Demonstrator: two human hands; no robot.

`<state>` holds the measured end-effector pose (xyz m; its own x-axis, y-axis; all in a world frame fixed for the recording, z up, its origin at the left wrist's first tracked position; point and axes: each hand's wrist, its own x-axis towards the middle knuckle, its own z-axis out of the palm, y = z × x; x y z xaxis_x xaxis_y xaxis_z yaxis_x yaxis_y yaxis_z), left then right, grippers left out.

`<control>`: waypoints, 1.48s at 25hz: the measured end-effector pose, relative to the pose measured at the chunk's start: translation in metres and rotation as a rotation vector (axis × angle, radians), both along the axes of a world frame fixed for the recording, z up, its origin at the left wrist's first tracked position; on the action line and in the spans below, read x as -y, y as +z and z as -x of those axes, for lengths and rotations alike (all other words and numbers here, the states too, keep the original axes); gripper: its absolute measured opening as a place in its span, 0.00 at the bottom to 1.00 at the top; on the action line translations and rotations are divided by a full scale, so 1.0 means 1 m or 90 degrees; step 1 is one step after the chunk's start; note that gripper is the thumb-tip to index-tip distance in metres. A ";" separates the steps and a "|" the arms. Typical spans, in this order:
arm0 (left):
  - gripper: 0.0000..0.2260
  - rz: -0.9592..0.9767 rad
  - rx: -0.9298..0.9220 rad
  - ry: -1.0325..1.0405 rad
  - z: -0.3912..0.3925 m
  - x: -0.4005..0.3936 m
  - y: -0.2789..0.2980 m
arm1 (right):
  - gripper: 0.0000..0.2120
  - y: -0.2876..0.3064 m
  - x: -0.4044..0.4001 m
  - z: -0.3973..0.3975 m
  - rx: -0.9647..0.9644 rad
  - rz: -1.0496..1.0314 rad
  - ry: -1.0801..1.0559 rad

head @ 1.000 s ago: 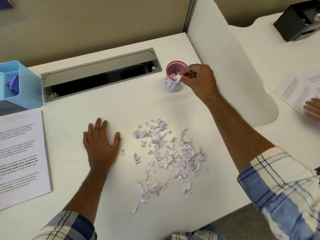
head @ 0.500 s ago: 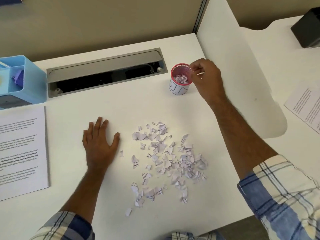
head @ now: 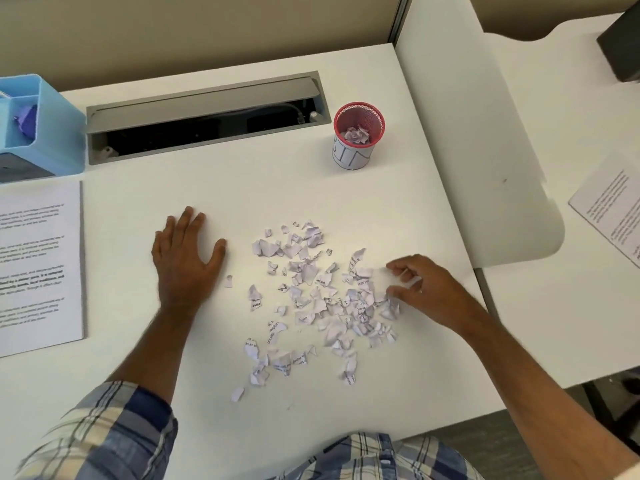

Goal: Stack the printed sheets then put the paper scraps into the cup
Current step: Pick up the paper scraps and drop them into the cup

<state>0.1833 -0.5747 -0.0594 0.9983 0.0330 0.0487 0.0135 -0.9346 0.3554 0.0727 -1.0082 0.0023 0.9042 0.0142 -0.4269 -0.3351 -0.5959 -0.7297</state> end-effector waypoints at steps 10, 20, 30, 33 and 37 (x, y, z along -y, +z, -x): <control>0.27 0.018 0.015 -0.002 0.000 -0.001 -0.003 | 0.22 -0.018 -0.011 0.043 0.026 0.102 0.210; 0.27 0.009 0.021 -0.002 0.000 -0.001 -0.003 | 0.09 0.002 -0.009 0.035 0.078 0.046 0.060; 0.28 0.012 0.001 0.004 0.000 0.000 -0.001 | 0.05 0.060 -0.001 -0.080 0.186 -0.068 -0.075; 0.28 0.017 -0.010 0.004 -0.001 -0.001 0.001 | 0.04 0.073 -0.007 -0.140 0.267 -0.062 -0.077; 0.28 0.025 -0.001 0.004 -0.001 -0.001 0.001 | 0.06 0.081 -0.020 -0.201 0.319 -0.012 -0.081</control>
